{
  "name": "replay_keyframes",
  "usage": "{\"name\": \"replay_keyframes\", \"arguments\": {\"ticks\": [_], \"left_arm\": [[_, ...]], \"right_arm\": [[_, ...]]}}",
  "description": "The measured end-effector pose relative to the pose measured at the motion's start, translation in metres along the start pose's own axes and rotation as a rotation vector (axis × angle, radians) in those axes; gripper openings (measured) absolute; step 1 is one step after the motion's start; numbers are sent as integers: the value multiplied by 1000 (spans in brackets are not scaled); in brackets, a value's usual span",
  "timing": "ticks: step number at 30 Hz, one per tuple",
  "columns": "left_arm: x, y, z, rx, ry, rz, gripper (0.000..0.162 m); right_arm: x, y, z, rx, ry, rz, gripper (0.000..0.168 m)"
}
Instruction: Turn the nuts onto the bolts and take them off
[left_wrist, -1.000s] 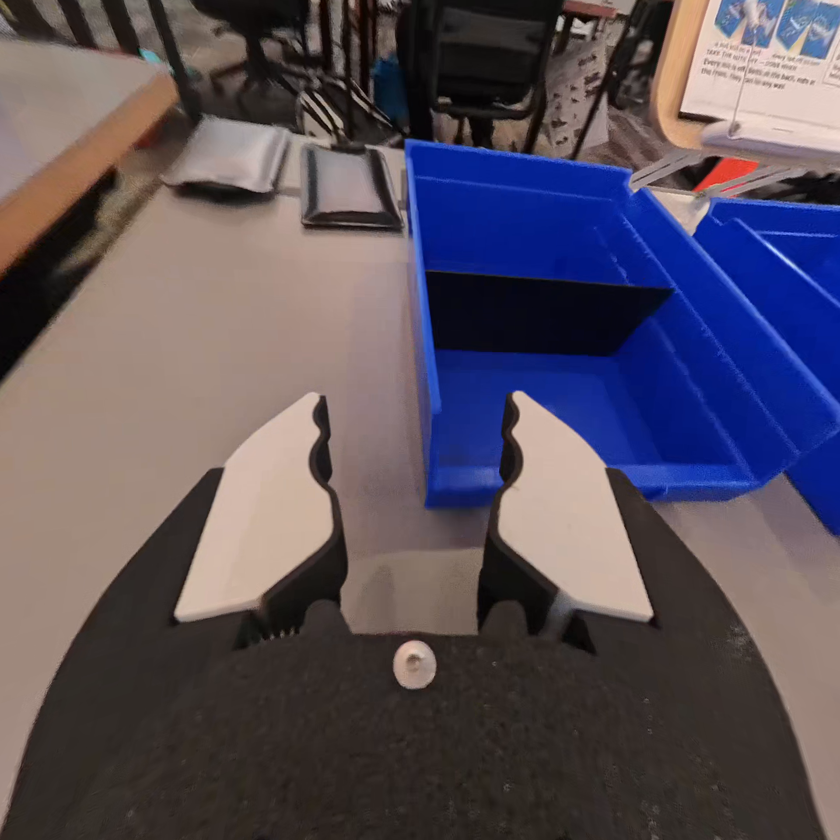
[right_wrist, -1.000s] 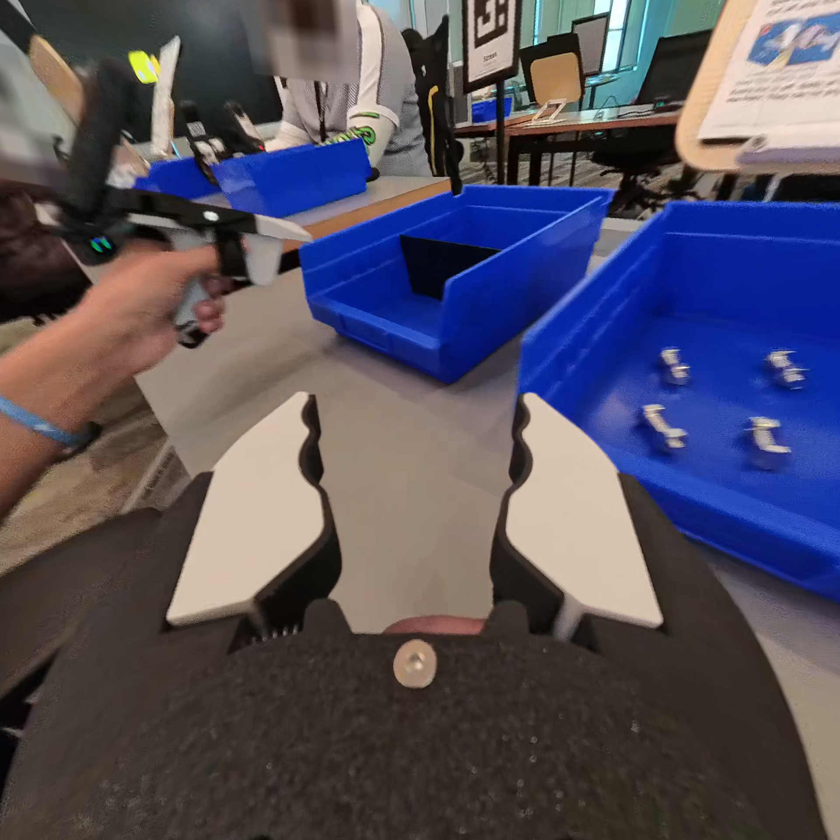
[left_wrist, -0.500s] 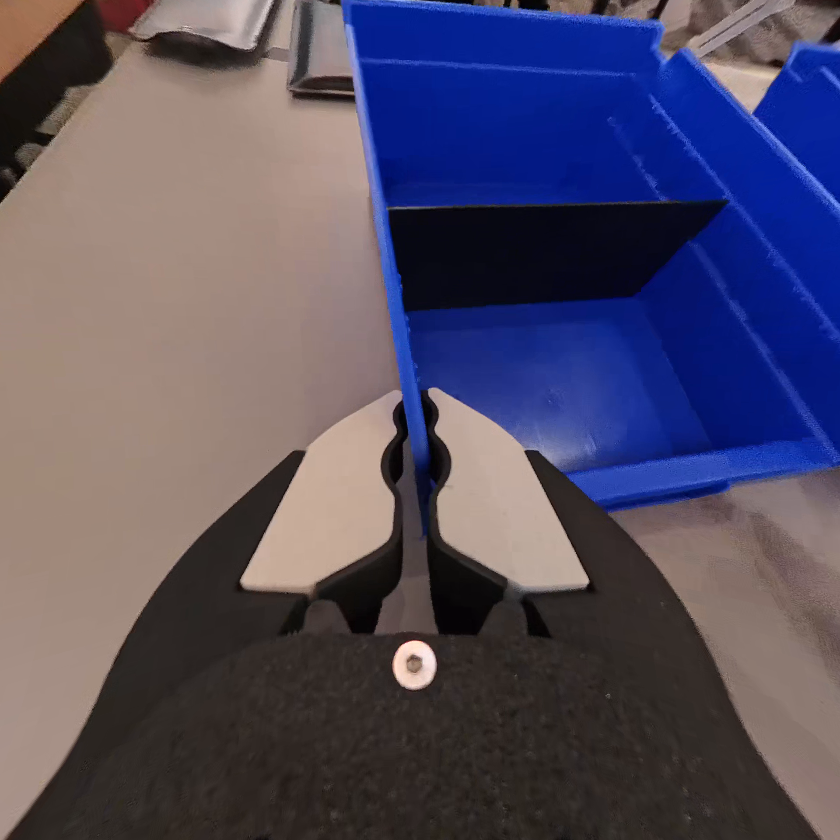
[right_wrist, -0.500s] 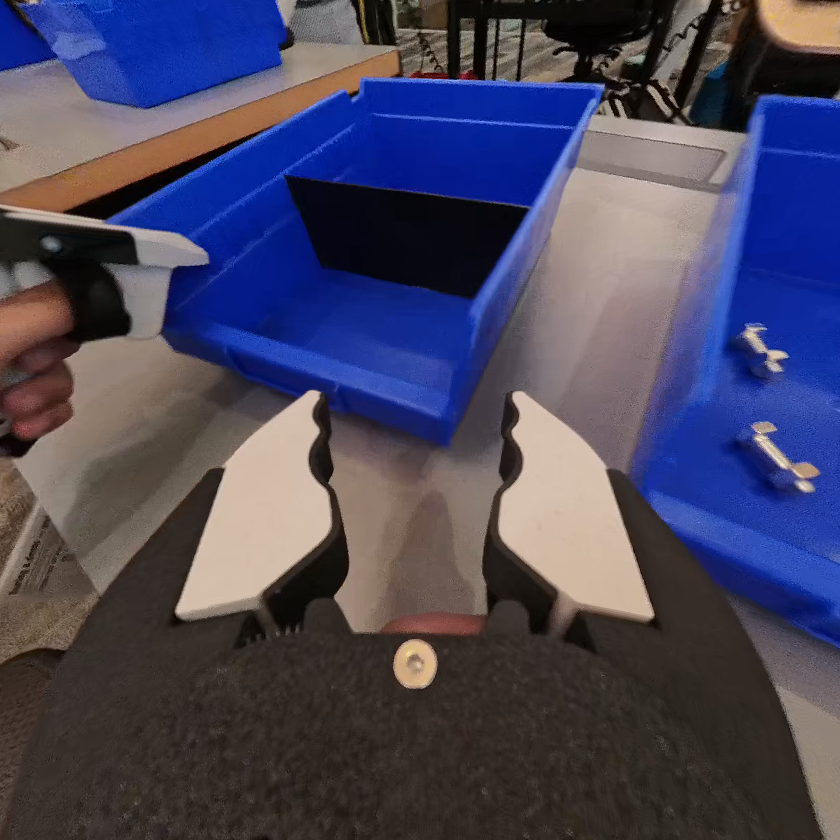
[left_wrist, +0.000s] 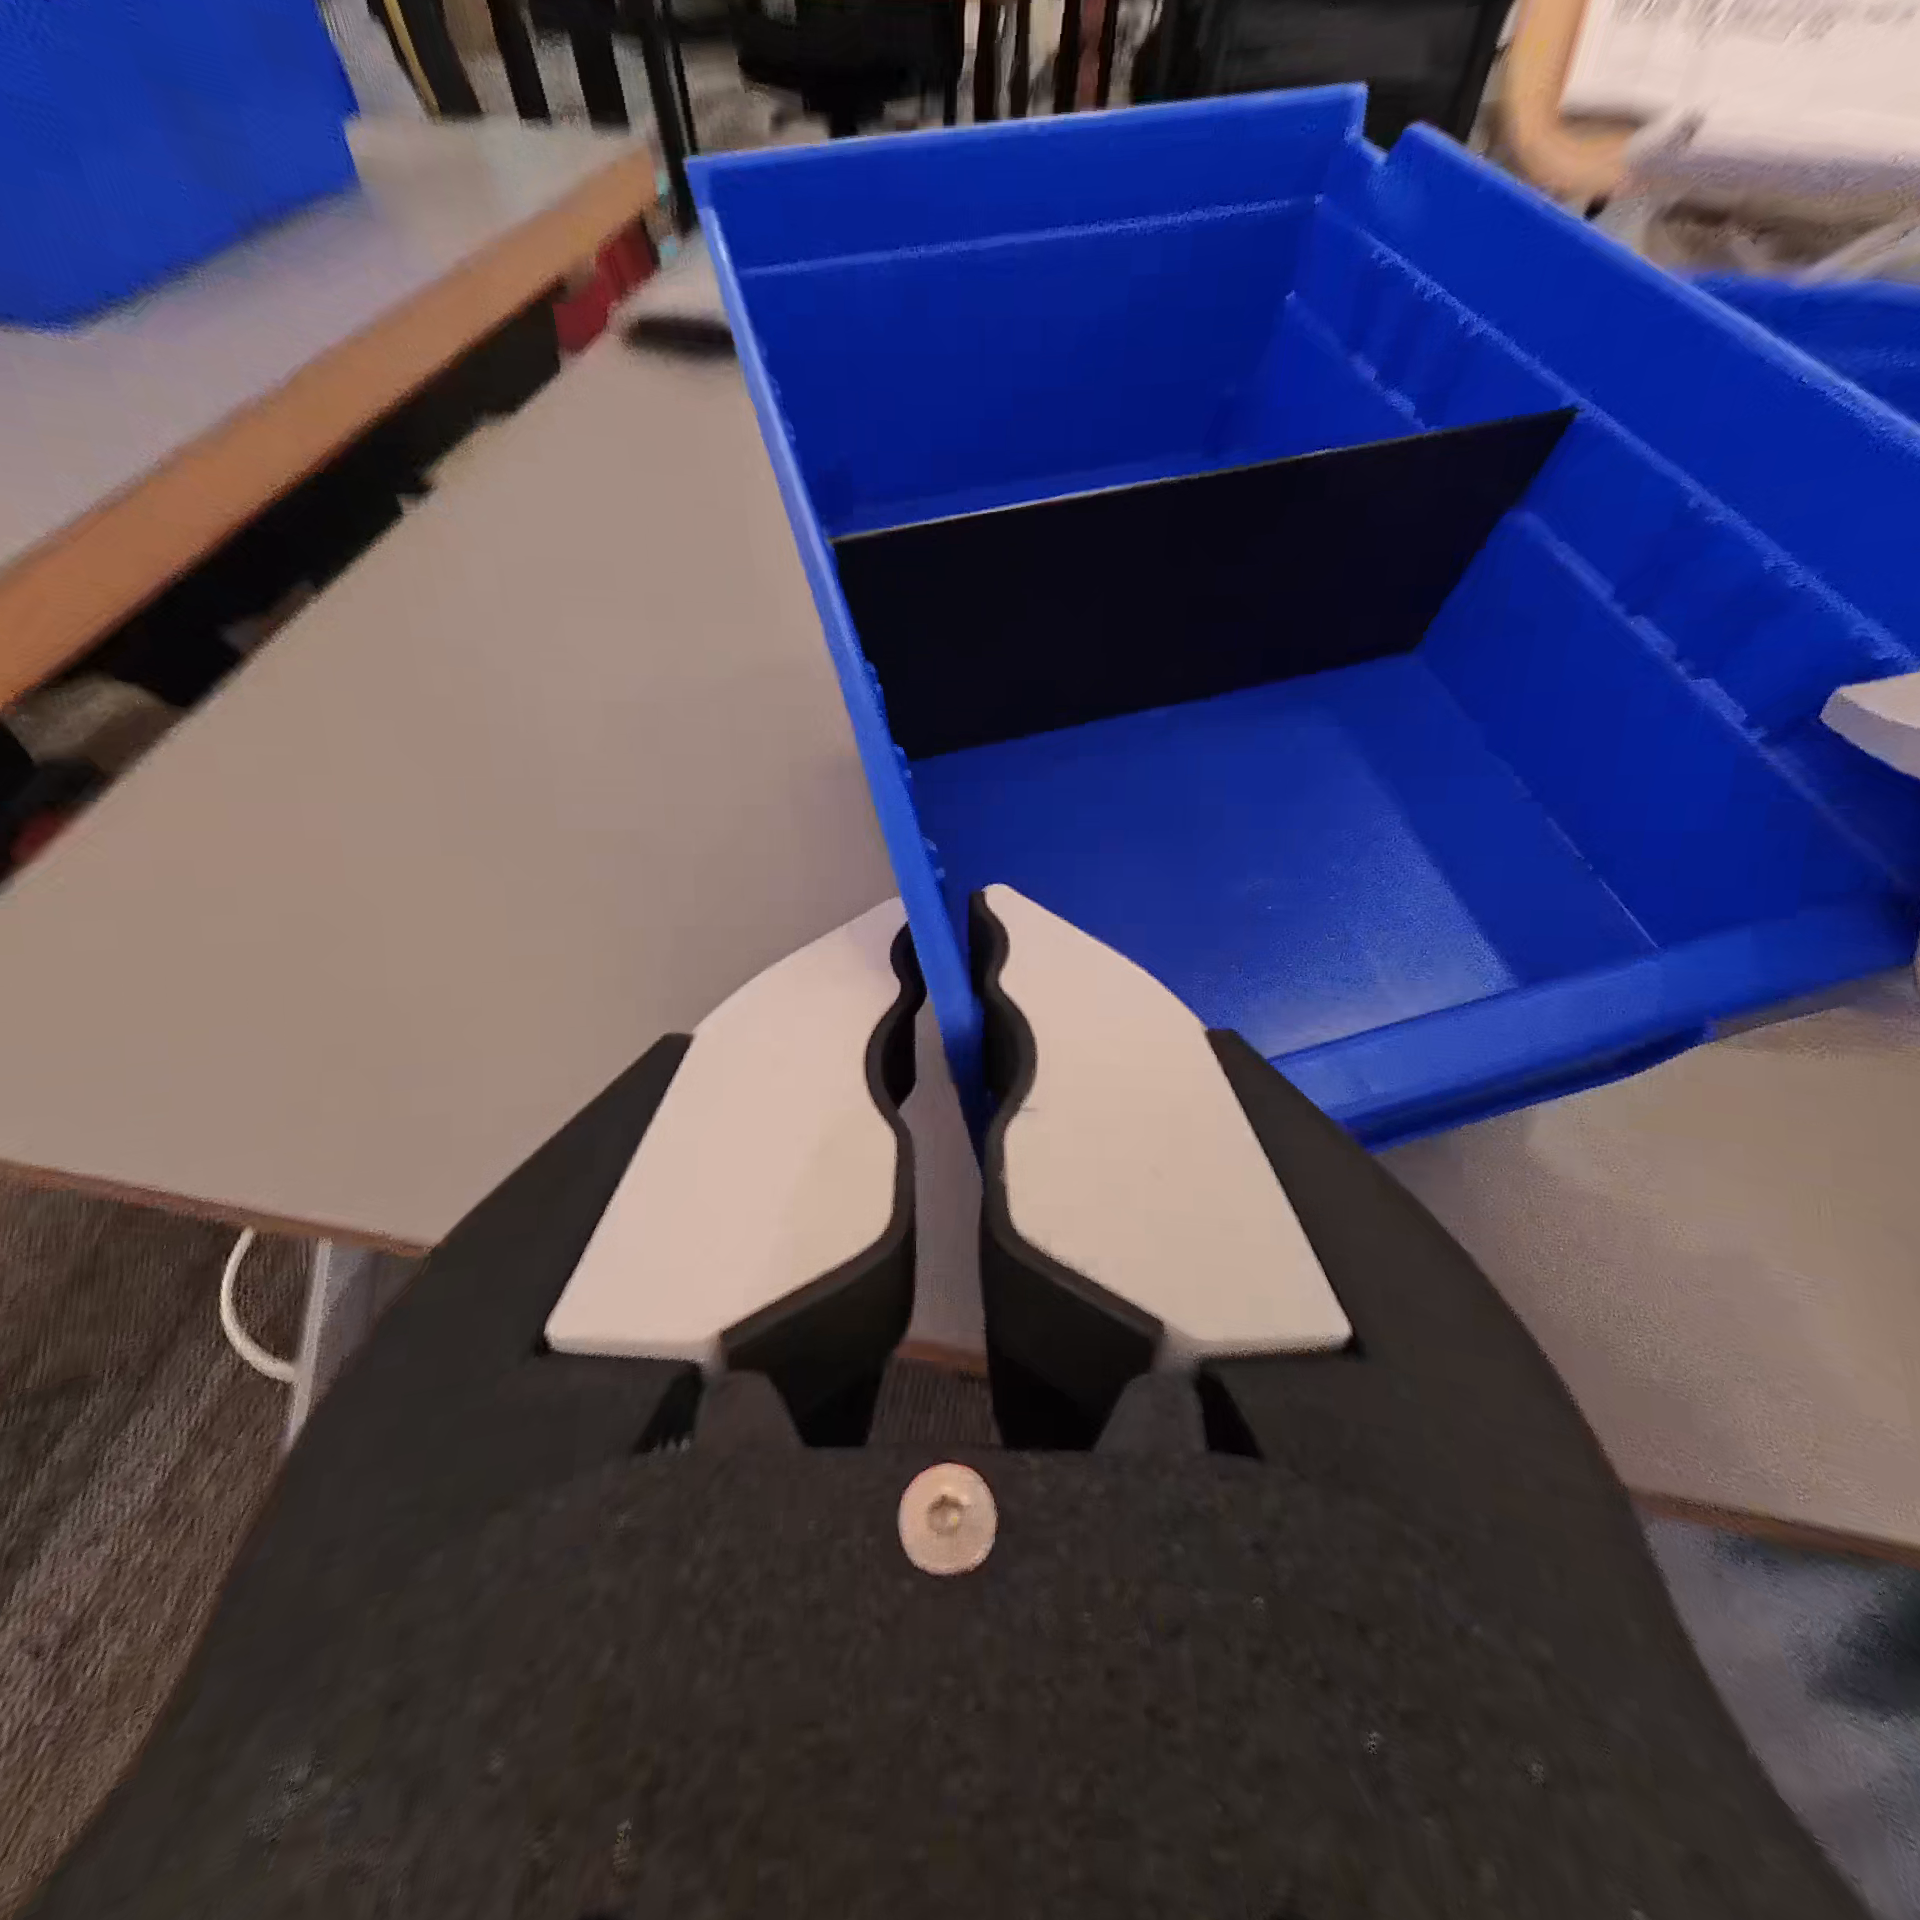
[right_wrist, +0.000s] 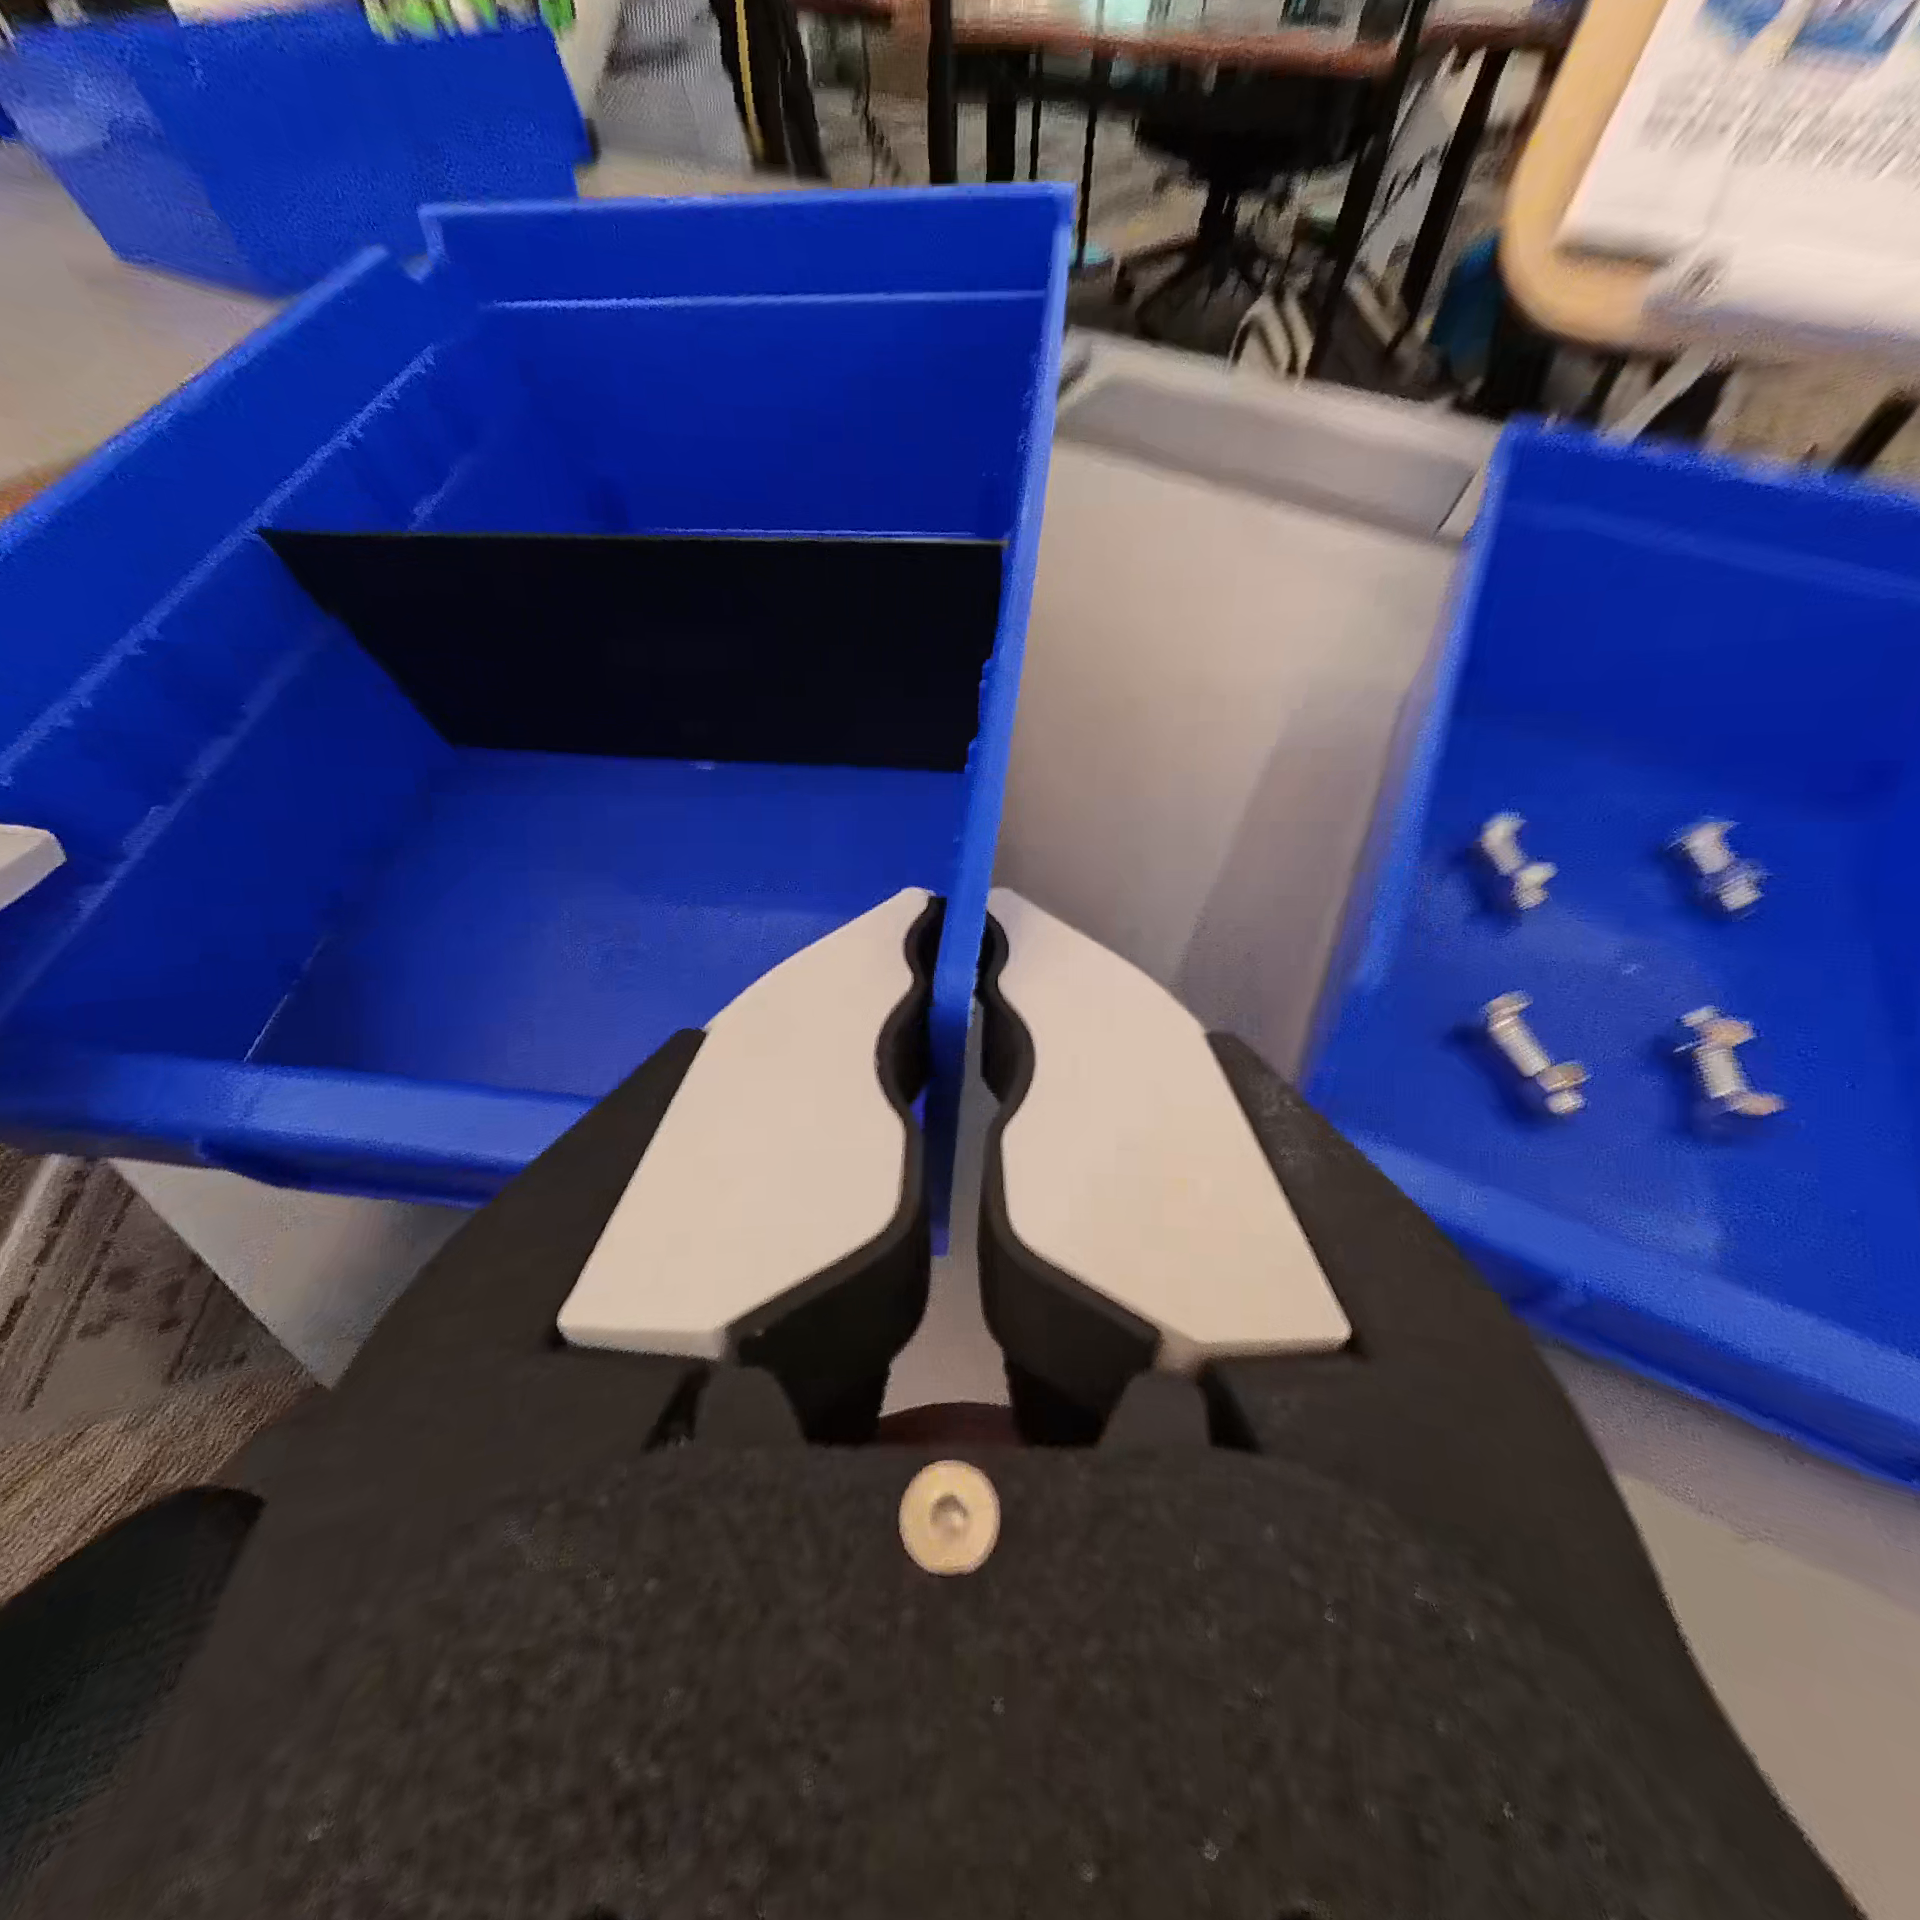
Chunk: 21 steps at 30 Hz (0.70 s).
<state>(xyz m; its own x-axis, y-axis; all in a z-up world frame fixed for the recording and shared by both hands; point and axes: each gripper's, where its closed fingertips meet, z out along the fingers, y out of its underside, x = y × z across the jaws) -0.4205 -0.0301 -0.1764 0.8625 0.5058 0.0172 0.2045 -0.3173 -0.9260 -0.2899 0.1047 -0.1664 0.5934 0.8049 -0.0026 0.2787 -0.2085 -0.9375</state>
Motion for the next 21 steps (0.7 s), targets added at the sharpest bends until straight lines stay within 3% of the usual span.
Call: {"name": "replay_keyframes", "arguments": {"ticks": [5,8,11,16,19,21], "left_arm": [[75,-95,-7,188,141,12,6],[155,-149,4,302,255,18,4],[255,-171,28,298,371,61,5],[438,-164,52,161,548,180,5],[522,-129,61,61,602,229,6],[560,-98,67,2,617,256,8]], "right_arm": [[72,-89,-66,204,133,-47,5],[146,-128,-114,296,289,-94,5],[236,-141,-157,297,459,-137,5],[395,-92,-219,115,587,-9,6],[471,-39,-241,-61,598,-67,7],[508,1,-244,-119,554,-2,7]]}}
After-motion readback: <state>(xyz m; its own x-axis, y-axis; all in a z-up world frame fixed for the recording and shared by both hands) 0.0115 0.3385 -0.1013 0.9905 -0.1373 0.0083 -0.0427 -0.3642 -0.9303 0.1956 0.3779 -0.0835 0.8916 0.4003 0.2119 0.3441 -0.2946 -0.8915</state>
